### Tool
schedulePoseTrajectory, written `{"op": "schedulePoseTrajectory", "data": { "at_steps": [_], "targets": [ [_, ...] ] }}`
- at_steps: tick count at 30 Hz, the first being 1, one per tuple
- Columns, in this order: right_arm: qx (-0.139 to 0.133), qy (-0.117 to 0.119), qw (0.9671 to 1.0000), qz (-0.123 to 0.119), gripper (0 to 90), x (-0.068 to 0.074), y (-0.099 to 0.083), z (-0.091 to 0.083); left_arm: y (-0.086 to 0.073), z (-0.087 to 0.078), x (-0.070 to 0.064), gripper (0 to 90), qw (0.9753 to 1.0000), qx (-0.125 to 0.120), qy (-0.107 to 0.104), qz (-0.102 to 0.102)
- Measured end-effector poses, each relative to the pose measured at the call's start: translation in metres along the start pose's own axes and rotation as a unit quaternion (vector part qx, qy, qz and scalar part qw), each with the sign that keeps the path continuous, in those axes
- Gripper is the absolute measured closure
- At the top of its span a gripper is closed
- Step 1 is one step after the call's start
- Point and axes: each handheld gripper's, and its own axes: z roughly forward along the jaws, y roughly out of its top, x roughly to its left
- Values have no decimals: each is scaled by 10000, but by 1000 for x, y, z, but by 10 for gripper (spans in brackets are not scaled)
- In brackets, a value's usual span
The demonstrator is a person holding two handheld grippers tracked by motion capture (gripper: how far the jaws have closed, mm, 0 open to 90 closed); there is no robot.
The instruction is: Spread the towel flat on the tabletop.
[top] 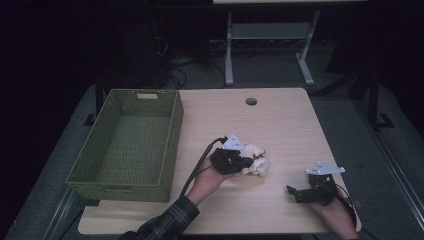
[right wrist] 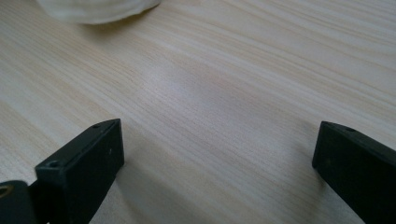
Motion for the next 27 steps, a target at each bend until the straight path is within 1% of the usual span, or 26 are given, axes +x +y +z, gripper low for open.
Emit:
{"op": "schedulePoseTrajectory", "data": {
  "at_steps": [3, 4, 5, 6, 7, 9, 11, 12, 13, 14, 15, 16, 17, 18, 19, 20, 21, 22, 23, 24, 26, 27],
  "targets": [
    [-2, 0, 10000, -4, 16, 0, 0, 0, 3, -5, 4, 864, 10000, -73, 34, -38],
    [-1, -1, 10000, -2, 16, 0, 0, 0, 6, -9, 7, 864, 9999, -119, 84, -34],
    [-1, -1, 10000, -2, 16, 0, 0, 0, 6, -9, 7, 864, 9999, -119, 84, -34],
    [-1, 0, 10000, -5, 16, 0, 0, 0, 8, -13, 9, 864, 9998, -149, 141, -18],
    [-3, 0, 10000, -4, 17, 0, 0, 0, 10, -15, 11, 864, 9997, -180, 151, -29],
    [-1, 0, 10000, -5, 16, 0, 0, 0, 13, -20, 17, 864, 9993, -287, 204, -94],
    [-2, -1, 10000, -6, 17, 0, 0, 0, 14, -23, 22, 864, 9990, -332, 245, -150],
    [-9, 15, 10000, -27, 56, 0, 0, 0, 13, -24, 28, 864, 9988, -358, 258, -216],
    [-9, 15, 10000, -27, 56, 0, 0, 0, 13, -24, 28, 864, 9988, -358, 258, -216],
    [-37, 47, 9999, -145, 145, 5, 2, -3, 11, -25, 30, 864, 9987, -361, 259, -249],
    [-37, 47, 9999, -145, 145, 5, 2, -3, 11, -24, 32, 864, 9986, -373, 246, -284],
    [-62, 68, 9996, -255, 208, 12, 8, -5, 10, -24, 33, 864, 9986, -370, 221, -315],
    [-62, 68, 9996, -255, 208, 12, 8, -5, 9, -24, 34, 864, 9984, -387, 216, -341],
    [-170, 144, 9993, -312, 259, 15, 12, -7, 8, -23, 34, 864, 9984, -382, 205, -358],
    [-352, 202, 9985, -360, 315, 20, 16, -10, 8, -23, 35, 864, 9984, -377, 201, -358],
    [-479, 307, 9978, -344, 339, 24, 20, -11, 8, -23, 35, 864, 9985, -365, 199, -352],
    [-537, 426, 9971, -331, 364, 28, 25, -11, 8, -23, 35, 864, 9984, -378, 197, -372],
    [-566, 497, 9966, -331, 378, 31, 29, -11, 7, -23, 35, 864, 9984, -380, 197, -377],
    [-602, 606, 9957, -363, 400, 35, 34, -10, 7, -22, 35, 864, 9983, -386, 189, -387],
    [-658, 751, 9941, -412, 420, 40, 40, -8, 7, -22, 35, 864, 9983, -386, 184, -395],
    [-694, 917, 9924, -430, 450, 46, 49, -5, 6, -20, 34, 864, 9985, -365, 163, -382],
    [-734, 1049, 9906, -474, 470, 50, 55, -3, 6, -19, 33, 864, 9984, -370, 145, -398]
  ]
}}
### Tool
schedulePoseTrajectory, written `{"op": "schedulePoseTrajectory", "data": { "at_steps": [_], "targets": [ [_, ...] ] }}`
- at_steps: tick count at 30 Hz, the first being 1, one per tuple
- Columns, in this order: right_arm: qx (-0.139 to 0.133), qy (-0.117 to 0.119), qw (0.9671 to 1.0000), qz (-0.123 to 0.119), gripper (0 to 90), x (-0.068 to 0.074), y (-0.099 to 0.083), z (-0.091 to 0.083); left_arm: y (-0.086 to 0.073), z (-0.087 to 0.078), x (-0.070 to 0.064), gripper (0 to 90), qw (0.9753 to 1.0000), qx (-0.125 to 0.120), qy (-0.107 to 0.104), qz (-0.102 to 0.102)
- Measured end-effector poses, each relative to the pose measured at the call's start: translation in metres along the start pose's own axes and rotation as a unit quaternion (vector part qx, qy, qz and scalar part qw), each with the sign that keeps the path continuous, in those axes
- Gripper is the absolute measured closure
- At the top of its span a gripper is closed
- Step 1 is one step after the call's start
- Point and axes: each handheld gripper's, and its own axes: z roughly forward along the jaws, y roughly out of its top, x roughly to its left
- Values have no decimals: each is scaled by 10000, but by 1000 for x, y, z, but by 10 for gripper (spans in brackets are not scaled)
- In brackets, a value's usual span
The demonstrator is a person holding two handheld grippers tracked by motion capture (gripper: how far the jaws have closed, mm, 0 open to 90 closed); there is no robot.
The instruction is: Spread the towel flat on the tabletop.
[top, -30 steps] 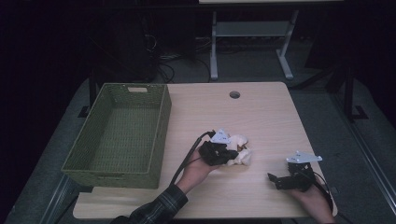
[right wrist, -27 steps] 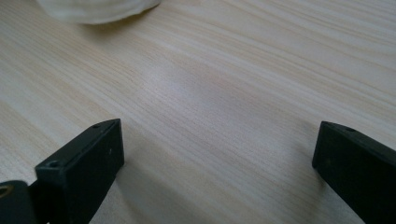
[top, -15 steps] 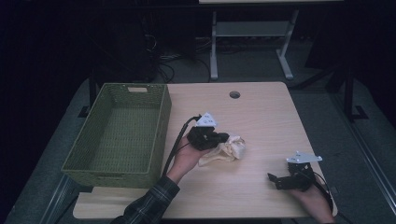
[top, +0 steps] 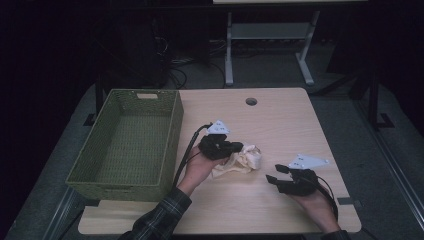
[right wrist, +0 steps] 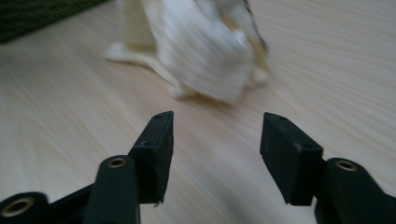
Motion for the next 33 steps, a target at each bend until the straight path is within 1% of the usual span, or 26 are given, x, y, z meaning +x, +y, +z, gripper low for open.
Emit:
{"op": "schedulePoseTrajectory", "data": {
  "at_steps": [1, 2, 5, 6, 7, 9, 11, 12, 13, 14, 15, 16, 17, 19, 20, 21, 24, 25, 29, 30, 32, 33],
  "targets": [
    [-16, 72, 10000, 25, 494, 3, 4, 2, 0, 0, 0, 864, 10000, 33, -5, 32],
    [-58, 134, 9999, -10, 512, 5, 9, 5, -1, 1, 0, 864, 10000, 55, -19, 53],
    [-187, 310, 9993, -64, 560, 9, 21, 11, -2, 3, -1, 864, 10000, 74, -55, 36],
    [-240, 376, 9990, -77, 588, 11, 28, 15, -2, 3, -1, 864, 9999, 83, -68, 41],
    [-240, 376, 9990, -77, 588, 11, 28, 15, -2, 3, -1, 864, 9999, 97, -65, 59],
    [-256, 390, 9988, -166, 606, 14, 35, 21, -2, 4, -2, 864, 9999, 101, -88, 78],
    [-266, 361, 9988, -203, 643, 15, 40, 28, -2, 4, -3, 865, 9999, 96, -89, 77],
    [-219, 329, 9990, -213, 668, 15, 41, 32, -2, 4, -3, 864, 9999, 95, -93, 68],
    [-186, 308, 9991, -244, 710, 15, 42, 34, -3, 4, -3, 864, 9999, 100, -93, 58],
    [-160, 317, 9992, -209, 764, 15, 42, 37, -3, 4, -3, 864, 9999, 99, -94, 63],
    [-162, 307, 9991, -230, 797, 14, 42, 39, -3, 3, -3, 864, 9999, 98, -96, 52],
    [-148, 294, 9992, -218, 848, 13, 42, 40, -3, 3, -2, 864, 9999, 94, -96, 46],
    [-131, 312, 9993, -153, 881, 11, 41, 40, -3, 3, -2, 864, 9999, 89, -104, 24],
    [-134, 307, 9993, -169, 883, 10, 40, 40, -3, 3, -2, 864, 9999, 72, -112, 7],
    [-122, 302, 9994, -121, 886, 9, 39, 38, -3, 2, -2, 864, 9999, 86, -102, 29],
    [-141, 300, 9994, -142, 887, 7, 39, 37, -3, 2, -2, 863, 9999, 79, -114, 11],
    [-185, 323, 9993, -90, 889, 5, 38, 32, -2, 0, -2, 862, 9999, 48, -146, -4],
    [-234, 324, 9991, -110, 889, 3, 38, 29, -2, 0, -2, 862, 9999, 50, -150, 1],
    [-264, 327, 9991, -78, 892, 1, 38, 24, -1, -1, -2, 861, 9999, 31, -134, 29],
    [-274, 324, 9991, -92, 892, 0, 38, 24, -1, -2, -2, 862, 9999, 13, -112, 12],
    [-277, 283, 9992, -101, 893, -1, 38, 22, -1, -5, 0, 871, 10000, -15, 7, 54],
    [-266, 265, 9993, -69, 893, -1, 38, 22, 0, -7, 2, 873, 10000, -22, 37, 36]
  ]
}}
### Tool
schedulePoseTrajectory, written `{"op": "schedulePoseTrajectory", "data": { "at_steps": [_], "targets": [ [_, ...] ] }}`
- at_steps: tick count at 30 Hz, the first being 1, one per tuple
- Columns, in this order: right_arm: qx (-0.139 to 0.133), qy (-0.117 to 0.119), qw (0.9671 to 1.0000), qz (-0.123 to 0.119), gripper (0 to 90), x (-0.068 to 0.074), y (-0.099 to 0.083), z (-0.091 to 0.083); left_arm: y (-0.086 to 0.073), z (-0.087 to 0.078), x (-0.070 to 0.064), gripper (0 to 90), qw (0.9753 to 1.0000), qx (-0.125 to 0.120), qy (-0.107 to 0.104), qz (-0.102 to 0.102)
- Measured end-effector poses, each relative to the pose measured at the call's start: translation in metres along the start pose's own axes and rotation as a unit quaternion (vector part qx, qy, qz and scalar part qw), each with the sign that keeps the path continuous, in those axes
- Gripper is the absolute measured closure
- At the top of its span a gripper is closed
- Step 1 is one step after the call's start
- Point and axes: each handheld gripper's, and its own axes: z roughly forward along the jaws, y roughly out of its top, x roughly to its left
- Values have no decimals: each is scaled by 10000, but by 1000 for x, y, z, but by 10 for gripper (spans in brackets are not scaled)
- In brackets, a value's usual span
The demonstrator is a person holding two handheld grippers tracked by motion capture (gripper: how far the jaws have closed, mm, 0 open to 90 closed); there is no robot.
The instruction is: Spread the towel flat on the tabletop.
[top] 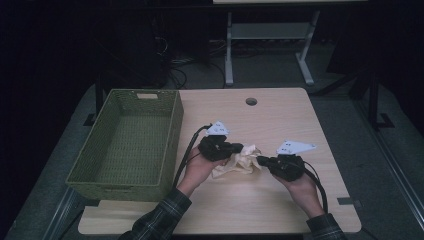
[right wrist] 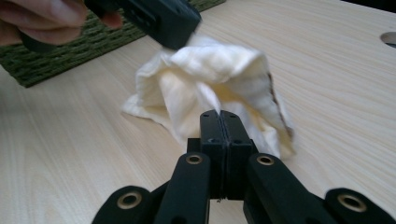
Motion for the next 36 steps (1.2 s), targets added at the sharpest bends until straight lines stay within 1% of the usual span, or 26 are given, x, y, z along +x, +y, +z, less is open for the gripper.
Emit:
{"op": "schedulePoseTrajectory", "data": {
  "at_steps": [2, 4, 8, 11, 14, 16, 17, 19, 20, 21, 24, 25, 26, 27, 29, 33, 34, 36],
  "targets": [
    [-47, -3, 10000, 51, 893, -3, -1, -3, -1, -4, 4, 879, 10000, -47, 27, -80],
    [-80, -34, 10000, 24, 893, -5, -1, -5, -1, -6, 7, 882, 9998, -99, 71, -143],
    [-117, -84, 9999, 48, 893, -9, -1, -10, 1, -11, 10, 883, 9995, -185, 174, -173],
    [-174, -129, 9997, 65, 892, -15, -2, -18, 1, -14, 12, 883, 9992, -256, 222, -213],
    [-246, -236, 9994, 116, 892, -24, -4, -29, 2, -19, 16, 883, 9984, -336, 319, -312],
    [-316, -338, 9987, 228, 892, -34, -5, -41, 2, -23, 18, 885, 9979, -391, 378, -354],
    [-316, -338, 9987, 228, 892, -34, -5, -41, 3, -24, 19, 885, 9976, -418, 408, -379],
    [-357, -422, 9981, 259, 893, -40, -6, -49, 3, -28, 21, 886, 9970, -466, 474, -404],
    [-414, -491, 9975, 302, 892, -45, -7, -55, 4, -31, 23, 888, 9962, -513, 554, -439],
    [-414, -491, 9975, 302, 892, -45, -7, -55, 4, -31, 23, 888, 9962, -513, 554, -439],
    [-497, -625, 9961, 362, 893, -52, -8, -67, 4, -35, 26, 889, 9945, -561, 702, -529],
    [-532, -661, 9957, 384, 892, -55, -8, -71, 4, -37, 28, 890, 9938, -560, 790, -540],
    [-610, -785, 9941, 434, 892, -61, -10, -80, 3, -38, 29, 890, 9932, -562, 854, -560],
    [-610, -785, 9941, 434, 892, -61, -10, -80, 3, -38, 30, 890, 9928, -552, 895, -581],
    [-652, -852, 9929, 508, 893, -67, -12, -88, 2, -38, 32, 890, 9910, -544, 1053, -623],
    [-632, -941, 9917, 615, 892, -75, -19, -96, -3, -32, 39, 889, 9879, -404, 1322, -708],
    [-614, -946, 9917, 622, 892, -76, -21, -96, -5, -28, 42, 889, 9869, -344, 1384, -755],
    [-537, -927, 9922, 644, 891, -78, -24, -93, -9, -23, 46, 880, 9857, -262, 1449, -816]
  ]
}}
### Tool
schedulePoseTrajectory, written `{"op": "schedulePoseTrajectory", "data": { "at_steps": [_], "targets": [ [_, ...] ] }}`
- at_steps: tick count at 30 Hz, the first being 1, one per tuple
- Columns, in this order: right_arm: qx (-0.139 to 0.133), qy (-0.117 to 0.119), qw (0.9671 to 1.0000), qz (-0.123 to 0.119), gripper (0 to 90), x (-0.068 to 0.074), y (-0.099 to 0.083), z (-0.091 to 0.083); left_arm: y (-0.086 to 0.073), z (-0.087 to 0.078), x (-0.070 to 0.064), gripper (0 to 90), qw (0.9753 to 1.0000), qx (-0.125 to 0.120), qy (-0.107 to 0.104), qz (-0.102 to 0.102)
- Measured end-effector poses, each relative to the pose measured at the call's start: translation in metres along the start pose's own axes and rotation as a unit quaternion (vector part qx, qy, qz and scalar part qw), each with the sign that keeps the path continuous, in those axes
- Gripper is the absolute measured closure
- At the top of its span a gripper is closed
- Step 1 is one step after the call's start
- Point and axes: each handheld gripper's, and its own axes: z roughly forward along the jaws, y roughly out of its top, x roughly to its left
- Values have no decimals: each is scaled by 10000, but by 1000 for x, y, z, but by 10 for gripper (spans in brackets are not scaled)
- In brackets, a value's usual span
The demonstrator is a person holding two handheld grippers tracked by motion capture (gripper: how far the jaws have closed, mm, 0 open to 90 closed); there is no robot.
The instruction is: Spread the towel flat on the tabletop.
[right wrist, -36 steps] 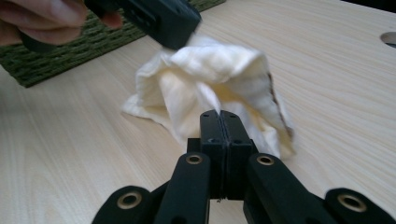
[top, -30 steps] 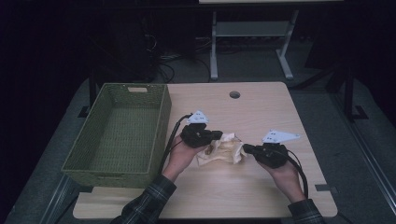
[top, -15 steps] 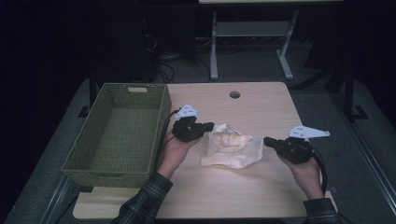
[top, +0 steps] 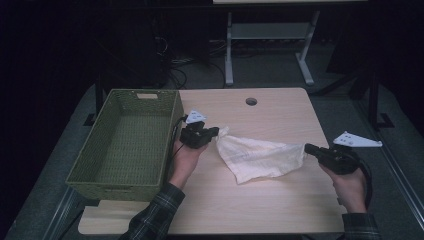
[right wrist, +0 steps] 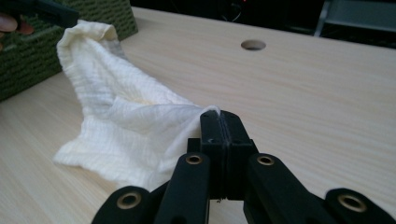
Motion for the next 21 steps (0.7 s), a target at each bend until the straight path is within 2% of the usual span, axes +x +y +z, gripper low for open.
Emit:
{"op": "schedulePoseTrajectory", "data": {
  "at_steps": [1, 2, 3, 6, 9, 12, 15, 16, 17, 21],
  "targets": [
    [45, 3, 10000, 9, 887, 0, -2, 2, -1, 2, 1, 866, 10000, 25, 26, 2],
    [140, -1, 9999, 2, 879, 0, -4, 6, -3, 3, 1, 771, 10000, 29, 88, -20],
    [140, -1, 9999, 2, 879, 0, -4, 6, -3, 4, 2, 771, 9998, 91, 164, 38],
    [219, -27, 9998, 0, 792, -1, -6, 8, -1, 0, -1, 649, 9998, 3, 215, 18],
    [131, -51, 9999, 39, 701, -2, -5, 4, -1, -3, -8, 630, 9999, 7, 0, 112],
    [165, 18, 9998, 59, 689, -2, -6, 4, -6, -1, -23, 623, 9991, 112, -366, 200],
    [291, 103, 9995, 13, 682, 1, -8, 8, -13, 5, -40, 608, 9966, 272, -650, 425],
    [363, 115, 9993, 2, 683, 2, -10, 11, -19, 9, -49, 605, 9945, 392, -803, 552],
    [363, 115, 9993, 2, 683, 2, -10, 11, -19, 9, -49, 603, 9945, 392, -803, 552],
    [578, 100, 9983, -47, 691, 2, -17, 17, -33, 17, -65, 600, 9899, 621, -1087, 672]
  ]
}}
